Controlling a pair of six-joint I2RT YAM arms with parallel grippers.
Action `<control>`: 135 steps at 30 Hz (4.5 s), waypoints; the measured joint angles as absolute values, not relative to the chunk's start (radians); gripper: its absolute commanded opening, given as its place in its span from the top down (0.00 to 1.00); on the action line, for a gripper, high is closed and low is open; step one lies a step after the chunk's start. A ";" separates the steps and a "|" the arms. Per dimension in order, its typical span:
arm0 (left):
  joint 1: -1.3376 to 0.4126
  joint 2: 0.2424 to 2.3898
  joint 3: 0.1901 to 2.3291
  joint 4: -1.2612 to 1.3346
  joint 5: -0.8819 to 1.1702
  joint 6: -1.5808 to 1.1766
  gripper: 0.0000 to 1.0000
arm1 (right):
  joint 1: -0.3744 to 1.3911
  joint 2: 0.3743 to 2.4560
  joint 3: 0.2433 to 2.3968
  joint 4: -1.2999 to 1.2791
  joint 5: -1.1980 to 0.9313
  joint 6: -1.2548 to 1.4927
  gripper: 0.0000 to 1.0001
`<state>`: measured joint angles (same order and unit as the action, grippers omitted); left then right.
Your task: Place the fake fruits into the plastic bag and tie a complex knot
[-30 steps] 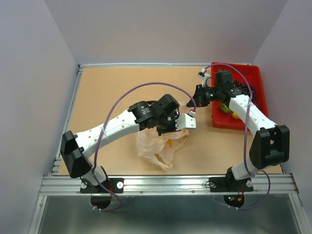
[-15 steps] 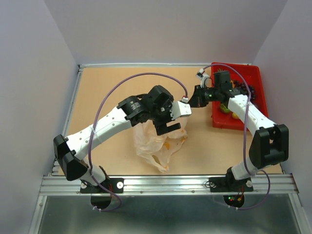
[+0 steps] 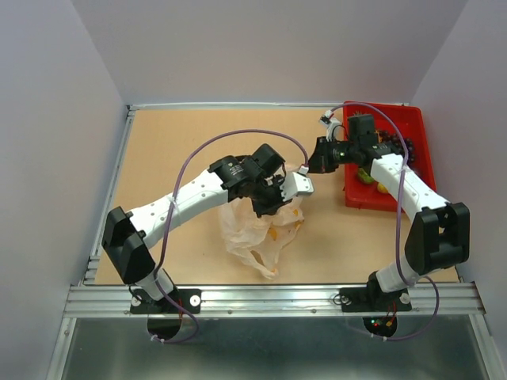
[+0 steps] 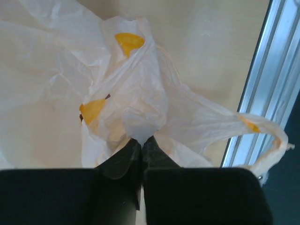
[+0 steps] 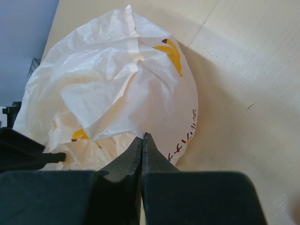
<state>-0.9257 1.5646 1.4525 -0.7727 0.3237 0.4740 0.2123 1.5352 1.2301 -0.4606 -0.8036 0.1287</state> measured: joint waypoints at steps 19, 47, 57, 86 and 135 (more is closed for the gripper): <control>-0.750 1.417 1.743 -0.725 0.350 0.421 1.00 | 0.296 1.805 1.384 -0.318 -0.723 0.198 0.00; -0.567 1.140 1.322 -0.241 0.695 0.378 0.99 | 0.434 1.425 1.129 -0.289 -0.776 0.040 0.66; -0.387 1.077 1.254 -0.191 0.639 0.232 0.72 | 0.452 1.412 1.130 -0.257 -0.603 0.102 1.00; -0.524 1.032 1.187 -0.331 0.635 0.199 0.01 | 0.652 1.526 1.406 -0.381 -0.511 -0.292 0.95; -0.495 0.928 1.029 -0.232 0.912 -0.029 1.00 | 0.710 1.375 1.090 -0.352 -0.213 -0.274 0.99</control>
